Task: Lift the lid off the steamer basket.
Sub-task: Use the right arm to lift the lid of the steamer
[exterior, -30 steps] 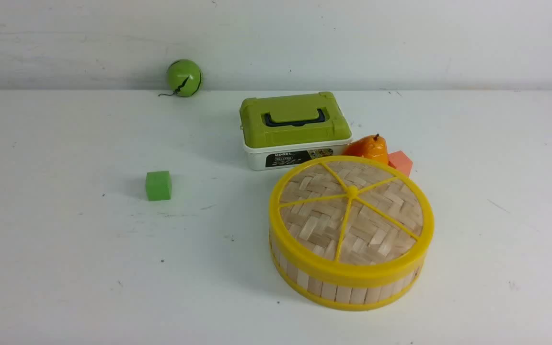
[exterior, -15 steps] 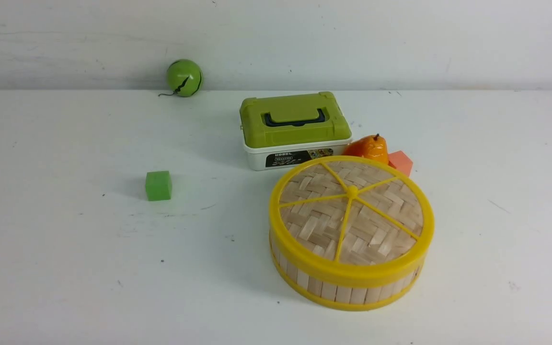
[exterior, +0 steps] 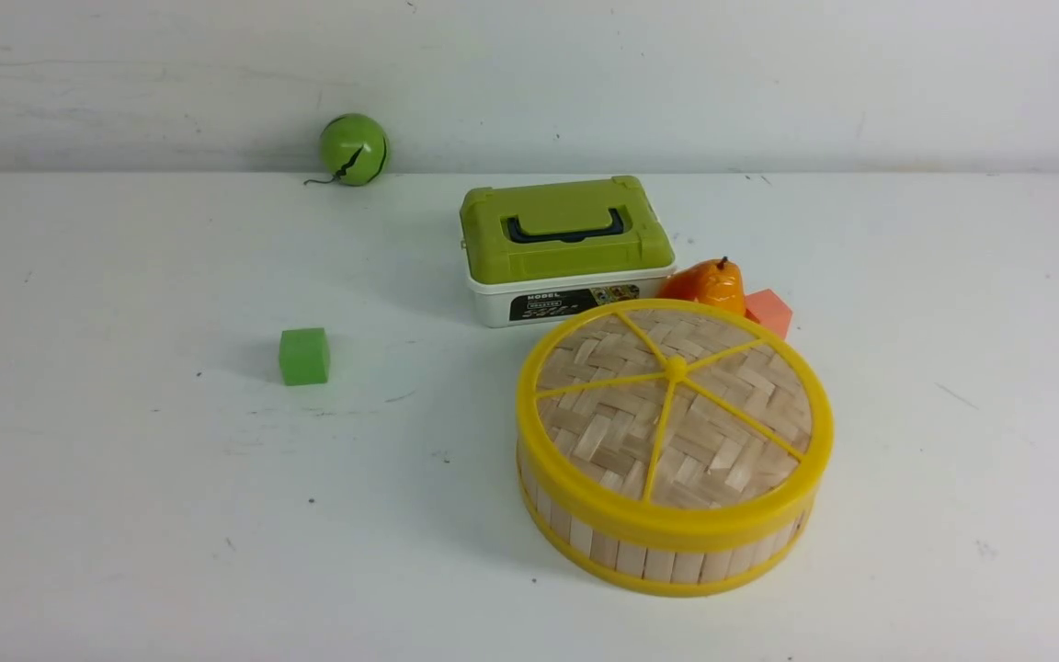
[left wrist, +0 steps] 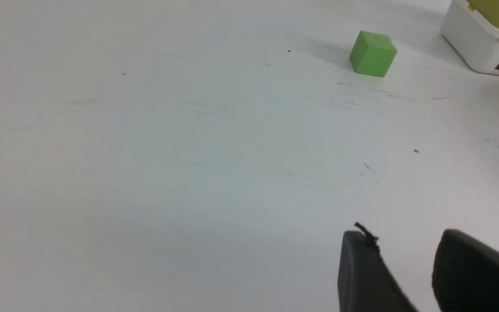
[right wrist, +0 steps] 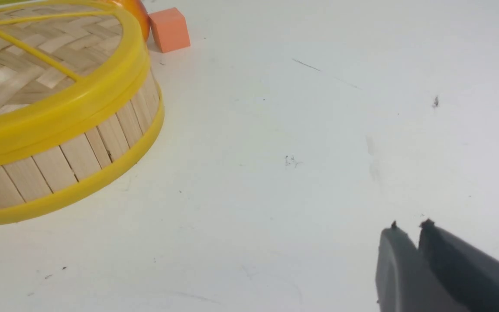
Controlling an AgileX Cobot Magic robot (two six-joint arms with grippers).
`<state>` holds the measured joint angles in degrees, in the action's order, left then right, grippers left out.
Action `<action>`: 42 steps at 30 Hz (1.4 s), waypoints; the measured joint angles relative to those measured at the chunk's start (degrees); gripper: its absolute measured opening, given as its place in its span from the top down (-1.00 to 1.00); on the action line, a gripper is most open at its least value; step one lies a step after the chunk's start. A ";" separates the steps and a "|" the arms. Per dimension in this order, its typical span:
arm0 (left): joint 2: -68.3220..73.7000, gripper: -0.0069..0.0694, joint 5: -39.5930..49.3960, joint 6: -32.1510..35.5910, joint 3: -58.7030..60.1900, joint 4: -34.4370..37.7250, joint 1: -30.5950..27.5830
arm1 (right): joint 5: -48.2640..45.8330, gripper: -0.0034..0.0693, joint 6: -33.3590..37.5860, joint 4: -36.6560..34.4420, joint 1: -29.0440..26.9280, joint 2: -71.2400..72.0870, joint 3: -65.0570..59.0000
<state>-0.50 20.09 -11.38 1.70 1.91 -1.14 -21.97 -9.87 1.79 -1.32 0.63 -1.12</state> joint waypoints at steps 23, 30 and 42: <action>0.00 0.19 0.00 0.00 0.00 0.00 0.00 | -1.06 0.65 -28.08 -37.38 0.00 0.00 -0.34; 0.00 0.19 0.00 0.00 0.00 0.00 0.00 | -0.42 0.62 -30.22 -37.11 -0.05 0.00 -0.40; 0.00 0.19 0.00 0.00 0.00 0.00 0.00 | -10.51 0.89 7.09 -32.56 -0.05 -9.98 19.00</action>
<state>-0.50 20.09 -11.38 1.70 1.91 -1.14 -32.48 -2.79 -30.76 -1.37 -9.35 17.88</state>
